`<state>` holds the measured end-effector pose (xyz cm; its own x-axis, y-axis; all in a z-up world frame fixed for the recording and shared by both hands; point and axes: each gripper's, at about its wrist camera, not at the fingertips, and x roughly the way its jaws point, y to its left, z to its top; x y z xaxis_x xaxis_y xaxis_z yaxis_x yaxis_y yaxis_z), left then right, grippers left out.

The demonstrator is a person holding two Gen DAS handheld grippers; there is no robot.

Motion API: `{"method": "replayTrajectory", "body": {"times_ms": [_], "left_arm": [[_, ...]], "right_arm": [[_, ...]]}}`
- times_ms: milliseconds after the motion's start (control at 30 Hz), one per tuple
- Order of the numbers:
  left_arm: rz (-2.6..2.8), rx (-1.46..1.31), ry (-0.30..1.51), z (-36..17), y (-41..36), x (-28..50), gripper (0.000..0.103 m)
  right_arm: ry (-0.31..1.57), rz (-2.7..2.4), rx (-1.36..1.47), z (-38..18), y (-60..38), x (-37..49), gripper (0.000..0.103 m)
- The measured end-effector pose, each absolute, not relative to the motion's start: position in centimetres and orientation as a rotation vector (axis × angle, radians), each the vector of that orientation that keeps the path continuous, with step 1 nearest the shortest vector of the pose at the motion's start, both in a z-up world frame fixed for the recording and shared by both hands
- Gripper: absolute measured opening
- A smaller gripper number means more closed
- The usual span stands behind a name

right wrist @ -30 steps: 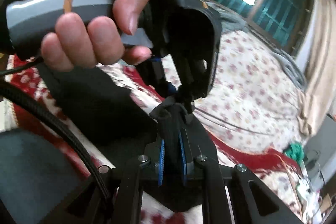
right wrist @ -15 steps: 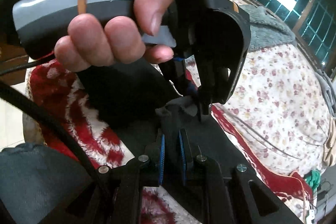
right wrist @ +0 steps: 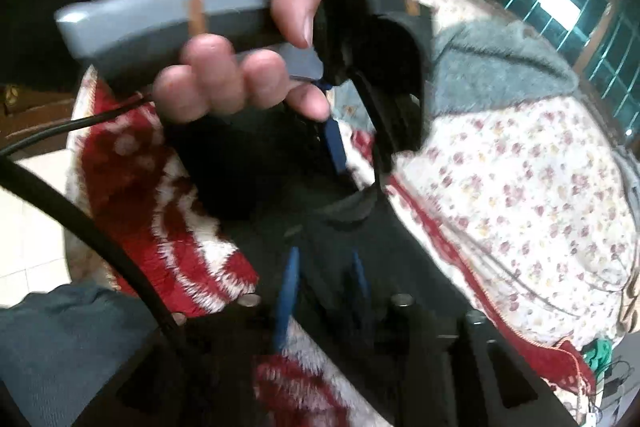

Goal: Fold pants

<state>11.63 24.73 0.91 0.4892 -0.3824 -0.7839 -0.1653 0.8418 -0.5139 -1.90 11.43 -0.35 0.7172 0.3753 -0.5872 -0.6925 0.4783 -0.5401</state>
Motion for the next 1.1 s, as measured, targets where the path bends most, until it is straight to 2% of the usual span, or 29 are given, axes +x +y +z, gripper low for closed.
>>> {"method": "replayTrajectory", "body": {"times_ms": [33, 100, 167, 267, 433, 533, 733, 1000, 1100], "left_arm": [[-0.143, -0.613, 1.027, 1.9, 25.0, 10.8, 0.045], [-0.176, -0.674, 0.955, 3.3, 24.6, 9.0, 0.052], [-0.232, -0.724, 0.902, 4.1, 23.0, 7.1, 0.056], [-0.316, -0.757, 0.885, 3.3, 18.7, 4.6, 0.056], [-0.190, -0.647, 1.034, -2.5, 13.8, 4.5, 0.055], [-0.180, -0.715, 0.997, -3.1, 14.4, 4.4, 0.055], [-0.183, -0.728, 0.972, -3.4, 14.4, 4.1, 0.055], [-0.180, -0.733, 0.966, -3.5, 14.4, 4.0, 0.055], [-0.186, -0.749, 0.963, -3.7, 14.6, 3.8, 0.055]], "right_arm": [[0.388, 0.684, -0.823, 0.4, 10.5, -2.9, 0.042], [0.341, 0.689, -0.770, 1.7, 8.6, -4.4, 0.049], [0.300, 0.703, -0.711, 2.6, 6.1, -5.7, 0.049], [0.295, 0.664, -0.601, 3.4, 1.4, -5.4, 0.049], [0.450, 0.728, -0.237, 6.3, -5.5, 1.7, 0.049], [0.536, 0.889, -0.136, 7.1, -6.7, 6.0, 0.049], [0.595, 1.047, -0.483, 4.6, -3.6, 8.8, 0.048], [0.787, 1.042, -0.496, -2.2, -4.5, 13.8, 0.048], [0.755, 1.058, -0.462, -3.3, -5.1, 14.0, 0.050]]}}
